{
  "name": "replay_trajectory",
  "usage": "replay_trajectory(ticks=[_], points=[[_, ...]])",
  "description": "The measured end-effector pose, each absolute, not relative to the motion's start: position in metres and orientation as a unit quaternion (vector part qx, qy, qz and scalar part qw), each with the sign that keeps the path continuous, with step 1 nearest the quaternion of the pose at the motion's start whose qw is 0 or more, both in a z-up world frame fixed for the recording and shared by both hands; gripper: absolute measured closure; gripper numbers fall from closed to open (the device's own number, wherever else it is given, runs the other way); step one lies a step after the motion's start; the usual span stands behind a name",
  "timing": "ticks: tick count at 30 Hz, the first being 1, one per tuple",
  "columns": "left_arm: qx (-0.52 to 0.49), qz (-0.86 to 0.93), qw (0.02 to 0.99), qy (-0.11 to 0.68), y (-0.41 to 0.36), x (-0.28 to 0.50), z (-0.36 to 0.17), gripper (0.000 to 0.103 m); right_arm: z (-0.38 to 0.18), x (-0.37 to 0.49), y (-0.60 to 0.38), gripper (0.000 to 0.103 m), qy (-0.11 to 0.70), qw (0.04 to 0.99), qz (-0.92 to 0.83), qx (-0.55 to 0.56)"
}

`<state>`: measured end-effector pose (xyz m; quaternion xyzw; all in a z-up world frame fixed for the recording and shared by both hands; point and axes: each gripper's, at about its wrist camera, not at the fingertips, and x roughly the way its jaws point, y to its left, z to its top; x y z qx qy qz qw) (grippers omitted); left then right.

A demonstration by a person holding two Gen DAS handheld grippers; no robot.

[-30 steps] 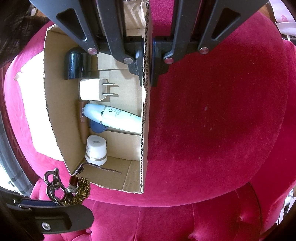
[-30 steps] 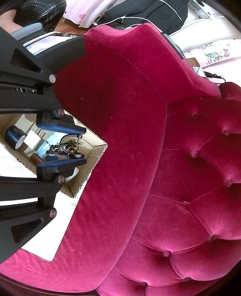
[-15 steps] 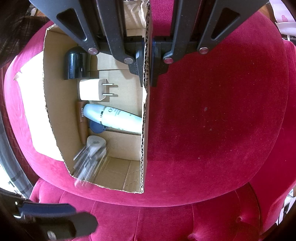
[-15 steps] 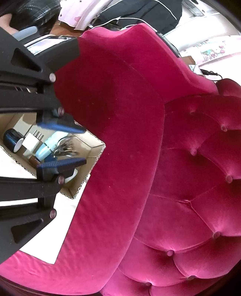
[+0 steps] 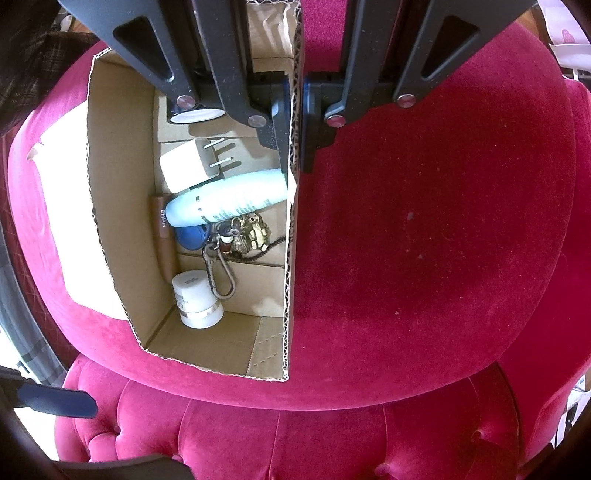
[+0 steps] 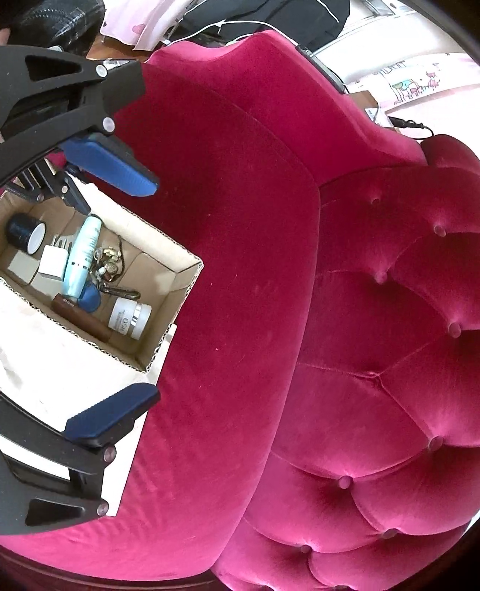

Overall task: Organize rigid objects
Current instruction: 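Open the right tool to drop the keychain into the box, then open the left tool to release the box wall and withdraw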

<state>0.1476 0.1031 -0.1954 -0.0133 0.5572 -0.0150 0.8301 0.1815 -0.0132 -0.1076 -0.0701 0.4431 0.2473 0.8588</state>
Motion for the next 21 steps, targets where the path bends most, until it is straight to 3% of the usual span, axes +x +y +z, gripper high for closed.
replay_trajectory(ticks=[21], points=[[-0.005,-0.011,0.830,0.558,0.096,0.148,-0.194,0.100,-0.108,0.168,-0.088,0.000,0.446,0.875,0.184,-0.044]])
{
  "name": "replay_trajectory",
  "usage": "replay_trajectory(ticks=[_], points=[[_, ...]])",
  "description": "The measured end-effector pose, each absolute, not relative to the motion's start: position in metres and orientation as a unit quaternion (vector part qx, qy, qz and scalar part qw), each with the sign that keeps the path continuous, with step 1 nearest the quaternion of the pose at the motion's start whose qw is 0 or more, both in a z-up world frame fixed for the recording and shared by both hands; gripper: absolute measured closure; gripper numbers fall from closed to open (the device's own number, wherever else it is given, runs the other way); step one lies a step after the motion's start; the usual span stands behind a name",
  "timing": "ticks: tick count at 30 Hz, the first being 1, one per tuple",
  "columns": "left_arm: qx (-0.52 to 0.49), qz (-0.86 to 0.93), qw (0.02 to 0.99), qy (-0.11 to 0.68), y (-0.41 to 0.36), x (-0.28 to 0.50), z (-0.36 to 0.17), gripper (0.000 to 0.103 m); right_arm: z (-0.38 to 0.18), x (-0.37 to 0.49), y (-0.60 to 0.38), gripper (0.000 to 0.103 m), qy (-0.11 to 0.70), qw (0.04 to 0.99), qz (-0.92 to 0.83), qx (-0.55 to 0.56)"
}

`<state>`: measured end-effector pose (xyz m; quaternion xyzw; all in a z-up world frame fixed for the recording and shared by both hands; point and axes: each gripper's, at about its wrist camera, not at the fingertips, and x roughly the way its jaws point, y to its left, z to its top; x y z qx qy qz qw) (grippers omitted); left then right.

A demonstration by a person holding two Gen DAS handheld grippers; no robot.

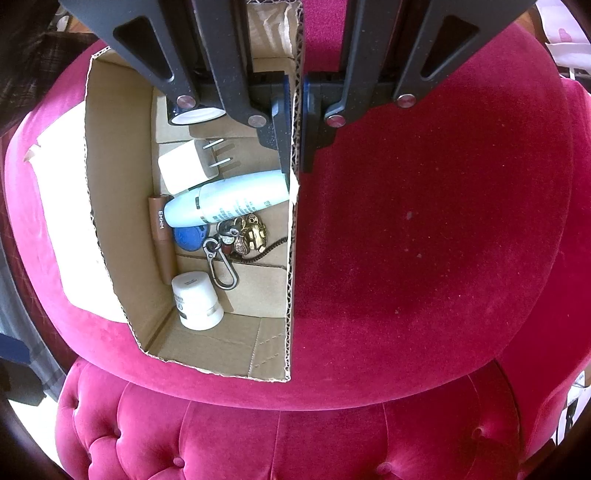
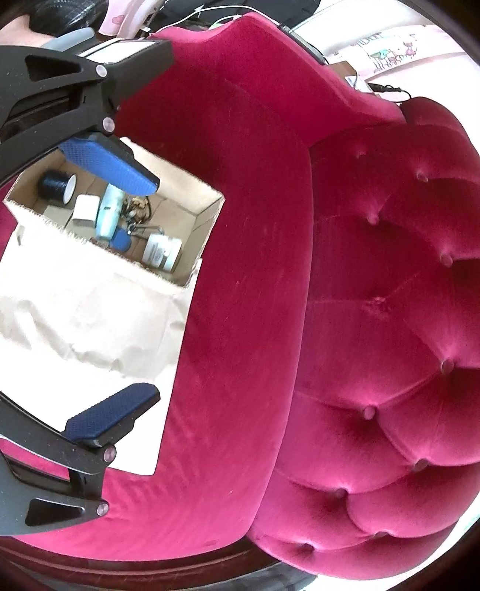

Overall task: Organize rigid objects
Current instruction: 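Open the left tool to release the box wall and withdraw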

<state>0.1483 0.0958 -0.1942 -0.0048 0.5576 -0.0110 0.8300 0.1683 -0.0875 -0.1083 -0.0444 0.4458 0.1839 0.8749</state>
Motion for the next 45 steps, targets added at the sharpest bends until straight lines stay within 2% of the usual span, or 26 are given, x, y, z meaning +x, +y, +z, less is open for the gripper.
replay_trajectory(ticks=[21,22,23,24,25,26,33,45], points=[[-0.002,-0.002,0.832,0.555,0.090,0.146,-0.185,0.098,-0.110,0.135,-0.128,0.000,0.450,0.881,0.147,-0.030],[0.001,-0.001,0.832,0.555,0.089,0.146,-0.184,0.092,-0.109,0.133,-0.128,0.000,0.448,0.881,0.147,-0.031],[0.005,0.000,0.832,0.554,0.088,0.146,-0.183,0.071,-0.108,0.133,-0.128,0.000,0.448,0.882,0.146,-0.030],[0.008,0.004,0.834,0.552,0.088,0.145,-0.182,0.055,-0.107,0.132,-0.129,0.000,0.447,0.882,0.147,-0.029],[0.008,0.008,0.836,0.548,0.088,0.144,-0.179,0.031,-0.106,0.131,-0.129,0.000,0.447,0.882,0.147,-0.028],[0.001,0.009,0.842,0.540,0.089,0.142,-0.175,0.022,-0.105,0.129,-0.130,0.000,0.447,0.882,0.147,-0.027],[-0.002,0.012,0.841,0.541,0.091,0.135,-0.164,0.000,-0.095,0.115,-0.135,0.000,0.436,0.887,0.151,-0.021],[0.021,-0.004,0.846,0.533,0.078,0.108,-0.137,0.000,-0.085,0.084,-0.138,0.000,0.431,0.890,0.152,-0.006]])
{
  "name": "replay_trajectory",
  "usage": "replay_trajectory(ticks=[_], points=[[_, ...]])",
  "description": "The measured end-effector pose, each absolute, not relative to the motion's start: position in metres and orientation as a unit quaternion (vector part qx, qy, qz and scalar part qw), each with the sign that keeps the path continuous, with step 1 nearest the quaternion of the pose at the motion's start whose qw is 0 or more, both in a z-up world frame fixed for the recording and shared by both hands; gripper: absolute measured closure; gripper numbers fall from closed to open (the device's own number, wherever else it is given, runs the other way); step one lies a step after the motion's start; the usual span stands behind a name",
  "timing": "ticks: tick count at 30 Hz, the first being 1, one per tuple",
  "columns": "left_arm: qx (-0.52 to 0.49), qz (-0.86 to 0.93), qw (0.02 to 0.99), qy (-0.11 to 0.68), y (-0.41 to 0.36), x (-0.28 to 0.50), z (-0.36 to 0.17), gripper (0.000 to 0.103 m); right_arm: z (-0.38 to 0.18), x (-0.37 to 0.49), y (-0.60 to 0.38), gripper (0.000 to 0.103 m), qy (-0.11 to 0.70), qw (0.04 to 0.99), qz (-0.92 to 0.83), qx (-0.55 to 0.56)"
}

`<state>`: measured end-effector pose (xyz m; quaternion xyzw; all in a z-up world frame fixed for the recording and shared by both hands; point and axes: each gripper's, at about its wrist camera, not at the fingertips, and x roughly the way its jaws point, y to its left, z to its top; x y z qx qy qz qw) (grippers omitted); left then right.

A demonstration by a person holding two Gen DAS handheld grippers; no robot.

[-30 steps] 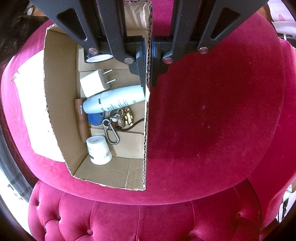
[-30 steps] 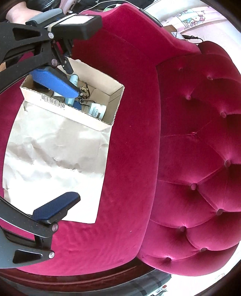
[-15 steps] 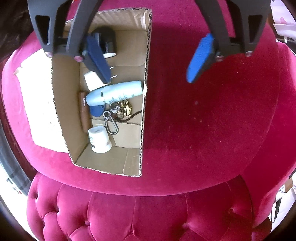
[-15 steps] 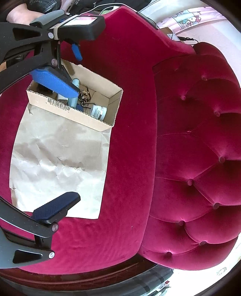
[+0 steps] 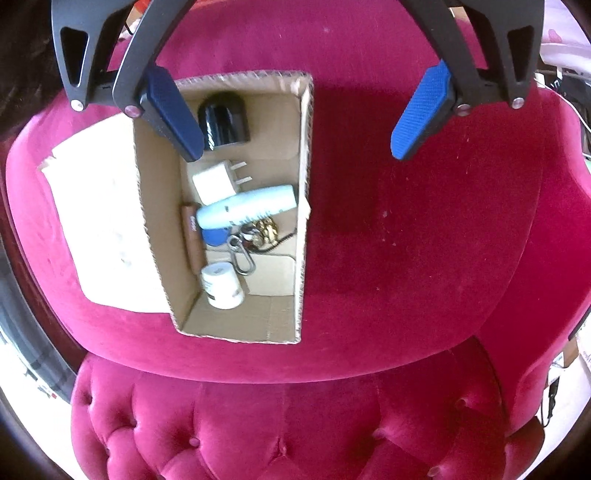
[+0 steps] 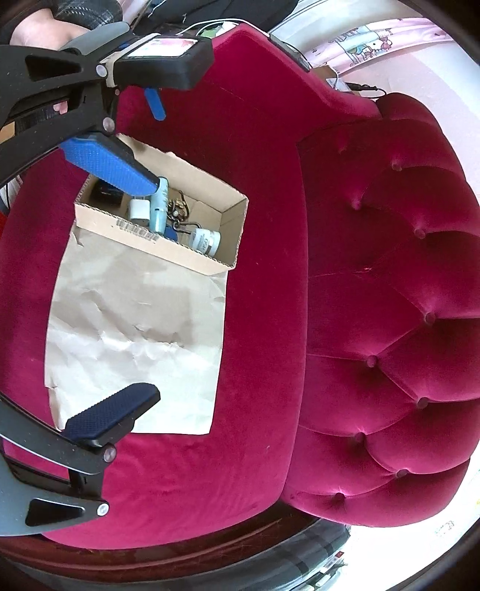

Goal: Organize rigid objects

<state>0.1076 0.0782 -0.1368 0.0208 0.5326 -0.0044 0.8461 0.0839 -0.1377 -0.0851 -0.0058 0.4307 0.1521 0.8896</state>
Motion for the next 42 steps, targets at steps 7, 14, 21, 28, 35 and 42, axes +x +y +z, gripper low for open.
replay_trajectory(ticks=[7,14,21,28,35,42], points=[[0.033,-0.021,0.854,0.519,0.069,0.086,-0.103,0.000,-0.077,0.067,-0.144,0.000,0.429,0.893,0.139,0.005],[0.045,-0.022,0.871,0.488,0.050,0.060,-0.072,0.000,-0.067,0.050,-0.152,0.000,0.432,0.892,0.135,0.016],[0.054,-0.027,0.870,0.489,0.028,0.037,-0.067,0.000,-0.058,0.029,-0.161,0.000,0.425,0.896,0.129,0.017],[0.058,-0.023,0.878,0.475,0.016,0.026,-0.060,0.000,-0.056,0.009,-0.162,0.000,0.429,0.895,0.122,0.008],[0.048,-0.018,0.885,0.462,0.013,0.016,-0.044,0.000,-0.053,-0.001,-0.162,0.000,0.428,0.895,0.128,0.009],[0.032,-0.018,0.889,0.457,0.013,0.012,-0.031,0.000,-0.051,-0.005,-0.159,0.000,0.426,0.895,0.132,0.009]])
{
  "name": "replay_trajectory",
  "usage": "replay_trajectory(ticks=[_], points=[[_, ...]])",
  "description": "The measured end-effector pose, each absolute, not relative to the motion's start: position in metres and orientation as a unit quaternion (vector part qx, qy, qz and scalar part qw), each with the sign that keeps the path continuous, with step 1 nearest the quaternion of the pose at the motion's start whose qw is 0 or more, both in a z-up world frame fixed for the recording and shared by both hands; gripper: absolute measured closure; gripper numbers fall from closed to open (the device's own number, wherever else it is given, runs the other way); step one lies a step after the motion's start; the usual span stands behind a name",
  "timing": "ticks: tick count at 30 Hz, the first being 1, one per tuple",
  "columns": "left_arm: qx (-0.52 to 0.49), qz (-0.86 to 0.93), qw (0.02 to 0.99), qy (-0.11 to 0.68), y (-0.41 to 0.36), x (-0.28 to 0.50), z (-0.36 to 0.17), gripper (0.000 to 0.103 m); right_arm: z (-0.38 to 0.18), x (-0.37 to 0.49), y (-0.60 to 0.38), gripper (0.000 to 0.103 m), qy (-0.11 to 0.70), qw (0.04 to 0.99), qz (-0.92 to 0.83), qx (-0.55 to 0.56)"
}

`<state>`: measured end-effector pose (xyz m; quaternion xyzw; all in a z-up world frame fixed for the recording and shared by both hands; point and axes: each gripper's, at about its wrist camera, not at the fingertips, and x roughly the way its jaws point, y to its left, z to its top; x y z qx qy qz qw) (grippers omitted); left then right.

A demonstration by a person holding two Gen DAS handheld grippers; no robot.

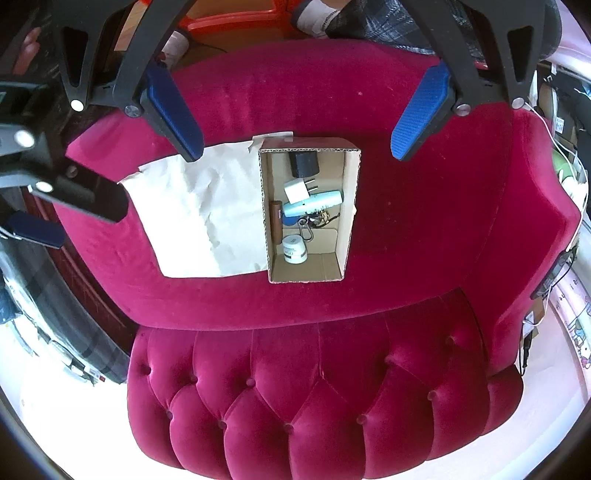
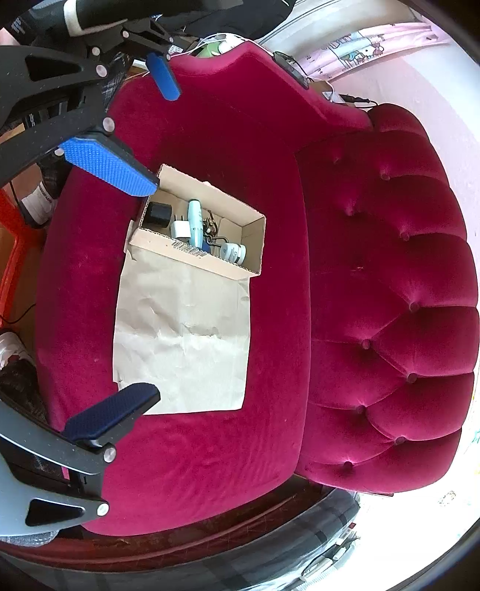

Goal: Organize rigid objects

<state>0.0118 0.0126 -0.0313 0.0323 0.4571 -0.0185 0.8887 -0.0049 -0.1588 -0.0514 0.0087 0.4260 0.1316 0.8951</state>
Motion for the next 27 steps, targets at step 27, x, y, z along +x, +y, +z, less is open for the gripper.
replay_trajectory(ticks=[27], points=[[0.018,-0.016,0.892,0.451,0.0123,0.0120,-0.0215,0.000,-0.0491,-0.0082,-0.1548,0.000,0.422,0.897,0.129,0.005]])
